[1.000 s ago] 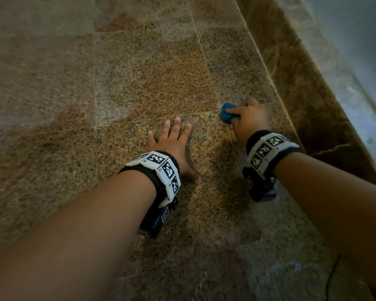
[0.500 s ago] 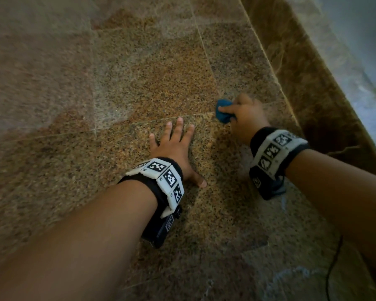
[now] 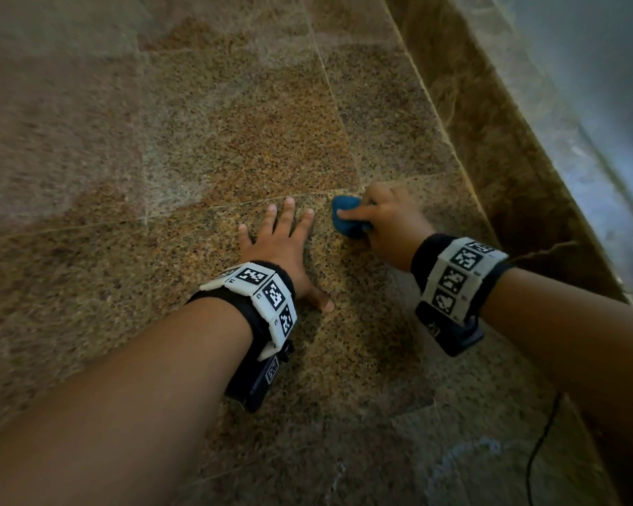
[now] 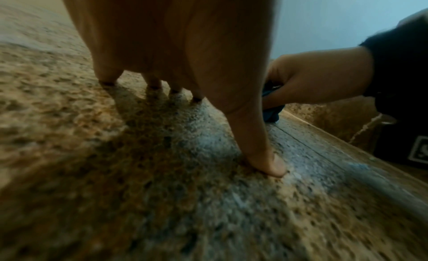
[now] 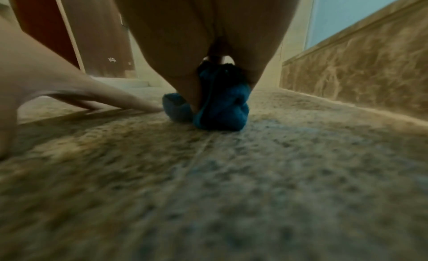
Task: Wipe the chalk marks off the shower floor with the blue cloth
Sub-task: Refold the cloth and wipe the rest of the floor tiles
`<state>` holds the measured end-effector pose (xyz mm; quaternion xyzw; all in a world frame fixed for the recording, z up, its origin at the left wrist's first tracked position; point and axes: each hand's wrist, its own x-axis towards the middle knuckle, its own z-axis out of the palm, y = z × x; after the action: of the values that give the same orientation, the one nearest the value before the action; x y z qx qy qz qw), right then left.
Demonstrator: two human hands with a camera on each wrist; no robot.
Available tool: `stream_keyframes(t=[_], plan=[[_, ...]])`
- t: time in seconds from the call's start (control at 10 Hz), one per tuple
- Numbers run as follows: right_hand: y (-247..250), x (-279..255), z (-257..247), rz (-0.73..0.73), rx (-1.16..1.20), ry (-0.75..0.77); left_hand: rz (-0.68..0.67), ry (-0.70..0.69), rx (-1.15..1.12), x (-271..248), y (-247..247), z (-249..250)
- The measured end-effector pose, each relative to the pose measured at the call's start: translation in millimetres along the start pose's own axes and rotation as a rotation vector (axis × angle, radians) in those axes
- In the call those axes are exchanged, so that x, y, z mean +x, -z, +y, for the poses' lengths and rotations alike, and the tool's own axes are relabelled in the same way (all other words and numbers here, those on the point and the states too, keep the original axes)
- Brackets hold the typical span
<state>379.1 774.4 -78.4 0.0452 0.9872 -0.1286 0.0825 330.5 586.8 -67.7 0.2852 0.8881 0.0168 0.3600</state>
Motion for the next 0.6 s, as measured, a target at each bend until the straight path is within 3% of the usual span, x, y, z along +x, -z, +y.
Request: stream_keyframes(t=[0.1,0.2,0.3,0.4,0.5,0.6], plan=[[15.0,4.3,18.9,0.008,0.093,-0.057,-0.003,-0.006,-0.002,-0.6,0.2,-0.8],[30.3,13.3,51.5,0.105,-0.025,-0.291,-0.009,-0.005,0.000,-0.1,0.3,-0.6],[28.8,16.4,53.4,0.068,0.046,-0.373,-0.014,0.000,0.003,0.2,0.4,-1.2],[9.6,1.1,23.6,0.041,0.120,-0.115,-0.020,0.001,0.006,0.7,0.9,-2.0],[12.1,1.1,30.6,0.089,0.131,-0.099,-0.019,0.002,0.008,-0.4,1.0,-1.9],[21.4,11.9,51.6,0.144,0.192,-0.351,-0.008,0.001,0.004,0.3,1.1,-0.7]])
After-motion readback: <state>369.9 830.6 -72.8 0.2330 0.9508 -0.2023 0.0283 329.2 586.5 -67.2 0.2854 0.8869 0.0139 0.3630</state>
